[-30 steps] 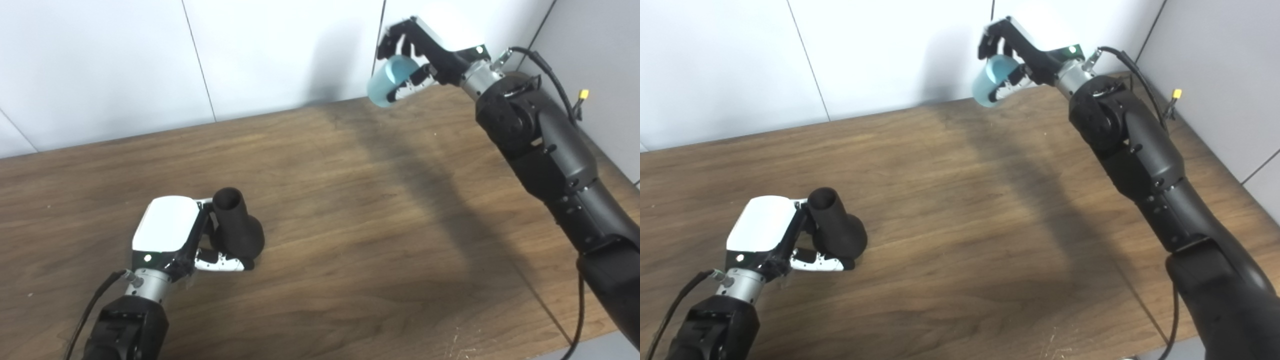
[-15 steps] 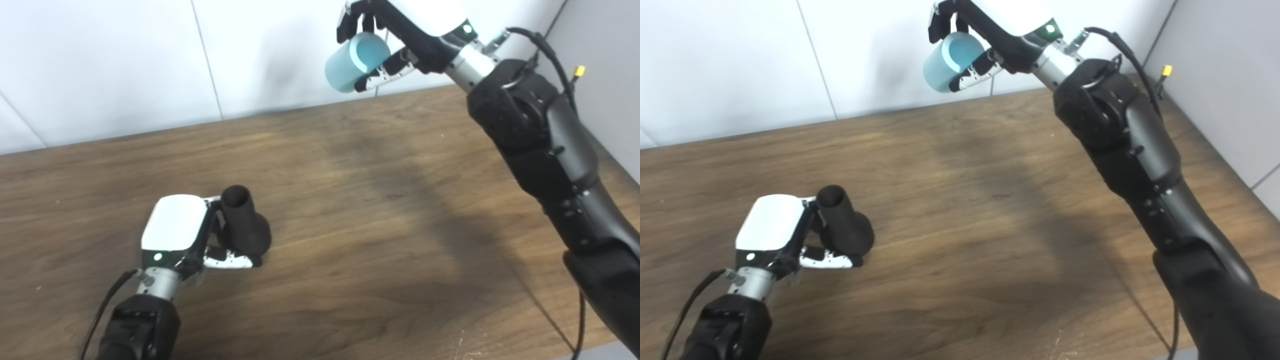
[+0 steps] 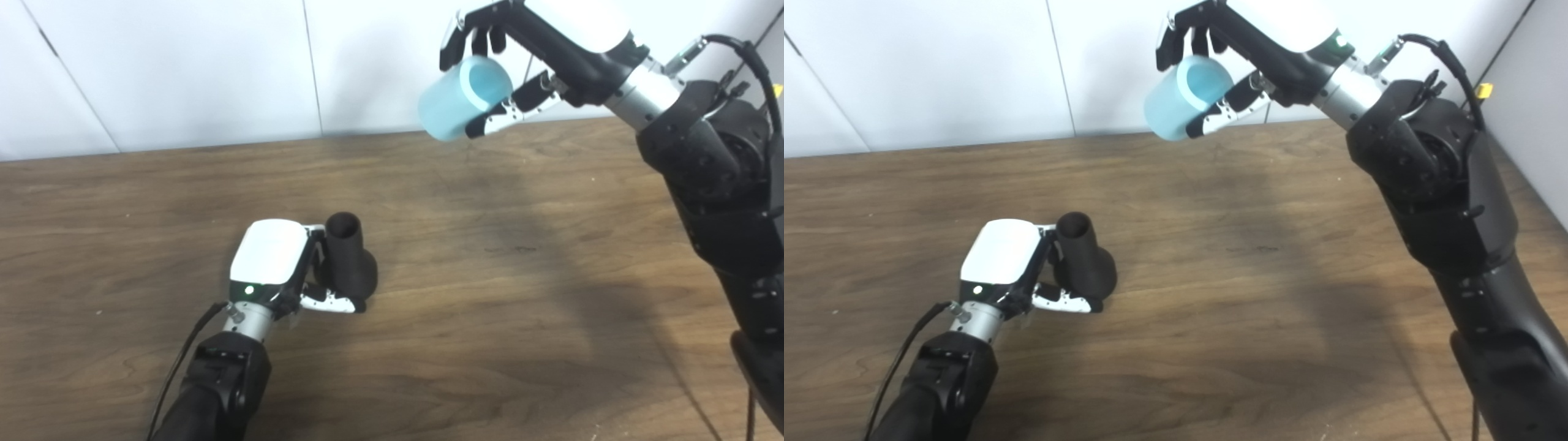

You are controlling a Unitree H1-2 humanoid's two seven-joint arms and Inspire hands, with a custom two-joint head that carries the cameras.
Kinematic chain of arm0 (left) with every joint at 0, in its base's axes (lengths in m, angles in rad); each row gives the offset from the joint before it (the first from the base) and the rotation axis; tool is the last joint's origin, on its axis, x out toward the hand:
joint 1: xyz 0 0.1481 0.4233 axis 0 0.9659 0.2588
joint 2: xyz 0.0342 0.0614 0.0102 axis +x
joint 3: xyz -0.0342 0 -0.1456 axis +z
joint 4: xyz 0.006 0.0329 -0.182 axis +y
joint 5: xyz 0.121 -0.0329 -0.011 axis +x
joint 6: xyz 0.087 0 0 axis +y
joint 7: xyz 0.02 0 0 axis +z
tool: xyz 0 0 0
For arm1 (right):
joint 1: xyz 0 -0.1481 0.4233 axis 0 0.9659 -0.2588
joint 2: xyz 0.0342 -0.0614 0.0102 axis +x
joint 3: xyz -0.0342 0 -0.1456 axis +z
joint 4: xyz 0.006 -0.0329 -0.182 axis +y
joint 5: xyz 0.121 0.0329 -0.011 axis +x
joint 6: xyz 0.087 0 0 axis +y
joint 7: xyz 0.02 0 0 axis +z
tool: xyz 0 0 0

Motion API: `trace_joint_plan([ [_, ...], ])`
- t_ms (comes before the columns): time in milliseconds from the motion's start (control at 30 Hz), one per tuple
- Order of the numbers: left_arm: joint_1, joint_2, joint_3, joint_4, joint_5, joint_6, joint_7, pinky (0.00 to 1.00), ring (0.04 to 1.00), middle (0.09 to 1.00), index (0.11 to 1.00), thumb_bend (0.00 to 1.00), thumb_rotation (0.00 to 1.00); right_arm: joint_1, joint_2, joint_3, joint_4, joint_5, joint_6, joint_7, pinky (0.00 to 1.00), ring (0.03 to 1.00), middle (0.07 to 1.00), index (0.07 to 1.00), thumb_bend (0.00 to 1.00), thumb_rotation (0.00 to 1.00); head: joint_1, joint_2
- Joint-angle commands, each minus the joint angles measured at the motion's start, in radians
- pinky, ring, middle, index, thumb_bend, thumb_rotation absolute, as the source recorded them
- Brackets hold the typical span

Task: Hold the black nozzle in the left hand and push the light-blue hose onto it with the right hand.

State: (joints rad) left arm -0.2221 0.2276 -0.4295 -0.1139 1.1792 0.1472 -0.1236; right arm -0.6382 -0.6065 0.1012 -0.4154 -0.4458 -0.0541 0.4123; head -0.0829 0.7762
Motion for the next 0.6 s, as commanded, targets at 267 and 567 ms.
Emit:
trace_joint_plan([
  [267,-0.017,-0.019,-0.032,0.010,0.017,-0.001,-0.021,0.49,0.529,0.486,0.484,0.53,0.00,-0.057,0.005,0.000,-0.049,0.092,-0.029,0.047,0.29,0.394,0.523,0.504,0.49,0.00,0.003,0.004],
  [567,-0.024,-0.026,-0.041,0.010,0.031,0.013,-0.037,0.49,0.541,0.492,0.482,0.52,0.00,-0.080,0.053,0.038,-0.050,0.127,-0.008,0.098,0.33,0.395,0.510,0.501,0.50,0.00,0.008,0.007],
])
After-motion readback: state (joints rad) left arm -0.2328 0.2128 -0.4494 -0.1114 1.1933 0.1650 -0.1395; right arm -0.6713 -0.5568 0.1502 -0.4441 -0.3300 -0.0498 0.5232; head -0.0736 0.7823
